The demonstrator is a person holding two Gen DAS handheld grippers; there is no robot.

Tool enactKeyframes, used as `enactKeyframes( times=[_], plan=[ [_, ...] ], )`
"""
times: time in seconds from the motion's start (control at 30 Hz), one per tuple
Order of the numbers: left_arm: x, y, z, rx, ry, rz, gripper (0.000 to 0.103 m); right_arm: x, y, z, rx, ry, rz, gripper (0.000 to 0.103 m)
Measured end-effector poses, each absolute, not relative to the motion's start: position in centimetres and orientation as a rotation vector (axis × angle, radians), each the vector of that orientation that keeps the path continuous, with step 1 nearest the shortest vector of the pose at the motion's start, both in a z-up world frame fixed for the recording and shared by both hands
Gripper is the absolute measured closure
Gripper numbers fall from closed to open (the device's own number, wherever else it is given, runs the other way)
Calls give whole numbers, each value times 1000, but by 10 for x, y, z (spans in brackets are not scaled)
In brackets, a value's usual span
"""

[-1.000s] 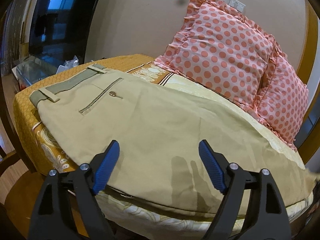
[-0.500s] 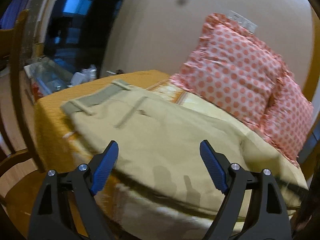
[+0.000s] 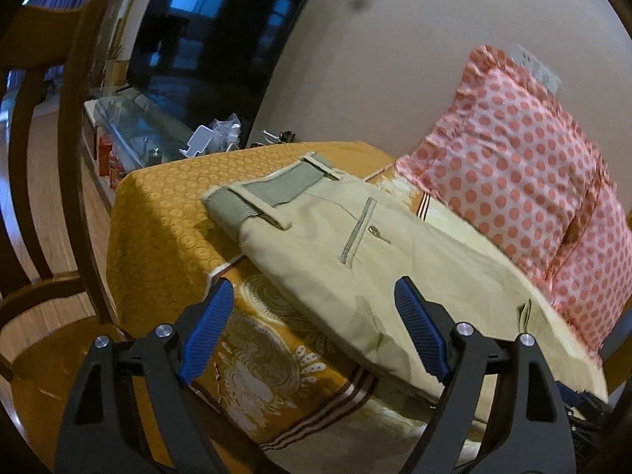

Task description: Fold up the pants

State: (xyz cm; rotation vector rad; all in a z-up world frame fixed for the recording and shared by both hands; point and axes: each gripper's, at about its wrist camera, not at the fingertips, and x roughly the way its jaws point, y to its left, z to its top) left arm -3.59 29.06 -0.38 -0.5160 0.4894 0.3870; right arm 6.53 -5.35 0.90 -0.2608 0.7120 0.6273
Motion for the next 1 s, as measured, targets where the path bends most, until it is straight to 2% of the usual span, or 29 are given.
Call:
enactKeyframes(
  times=[0.33, 0.5, 0.53, 0.57, 0.63, 0.7, 0.73, 0.77, 0.9, 1.0],
  plan=[
    [-18, 275, -5, -481, 509, 348, 13, 72, -62, 8, -187, 723, 653, 51],
    [-9, 272, -3, -634, 509, 268, 13, 73, -60, 9, -176, 721, 652, 50],
    [-10, 273, -4, -694, 494, 247, 16, 73, -60, 9, -170, 721, 653, 50],
    [-9, 277, -7, -765, 488, 209, 27, 73, -60, 9, -164, 720, 653, 49],
    [-11, 288, -13, -904, 454, 203, 40, 73, -61, 9, -143, 721, 672, 43],
    [-12, 304, -21, -1047, 430, 189, 68, 70, -62, 8, -136, 717, 690, 33],
    [-12, 311, -25, -1104, 426, 186, 74, 67, -62, 8, -143, 711, 698, 32],
    [-10, 318, -30, -1159, 428, 189, 87, 65, -63, 9, -146, 706, 703, 31],
    [5, 315, -20, -1091, 487, 247, 95, 58, -85, 12, -84, 694, 730, 31],
    [27, 283, 29, -820, 505, 309, 95, 55, -112, 17, -19, 671, 716, 31]
  ],
)
